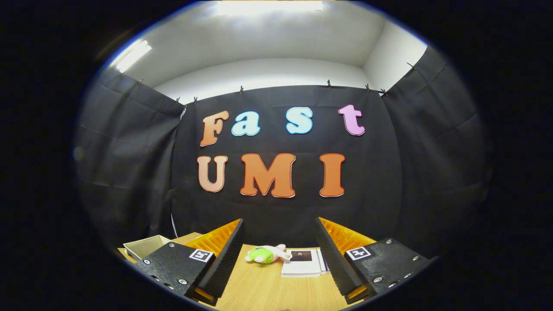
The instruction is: Open the storage box then place both shoes into the box .Put the left shoe in first, then the right shoe, with the right side of both shoes facing outward in a uniform manner.
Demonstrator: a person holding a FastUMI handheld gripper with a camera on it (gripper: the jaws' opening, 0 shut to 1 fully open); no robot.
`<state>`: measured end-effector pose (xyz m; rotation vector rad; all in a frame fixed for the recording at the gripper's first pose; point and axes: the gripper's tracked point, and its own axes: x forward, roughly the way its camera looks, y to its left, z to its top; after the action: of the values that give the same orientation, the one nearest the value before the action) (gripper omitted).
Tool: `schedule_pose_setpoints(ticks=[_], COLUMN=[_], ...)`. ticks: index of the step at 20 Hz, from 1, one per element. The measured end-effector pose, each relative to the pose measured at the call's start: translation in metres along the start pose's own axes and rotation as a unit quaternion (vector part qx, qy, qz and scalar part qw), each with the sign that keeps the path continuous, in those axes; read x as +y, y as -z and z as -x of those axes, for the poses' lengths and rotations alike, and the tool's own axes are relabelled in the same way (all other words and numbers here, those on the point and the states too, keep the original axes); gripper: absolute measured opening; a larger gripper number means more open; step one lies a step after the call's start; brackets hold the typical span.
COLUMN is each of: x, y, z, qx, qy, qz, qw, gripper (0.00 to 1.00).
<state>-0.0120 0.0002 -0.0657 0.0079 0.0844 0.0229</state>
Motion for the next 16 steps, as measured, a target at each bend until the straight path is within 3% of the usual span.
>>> schedule_pose_setpoints(ticks=[16], x=[0.027], y=[0.025], z=[-0.01], qx=[0.028], qy=[-0.006], qz=[0.031], qw=[0.999], gripper=[0.96])
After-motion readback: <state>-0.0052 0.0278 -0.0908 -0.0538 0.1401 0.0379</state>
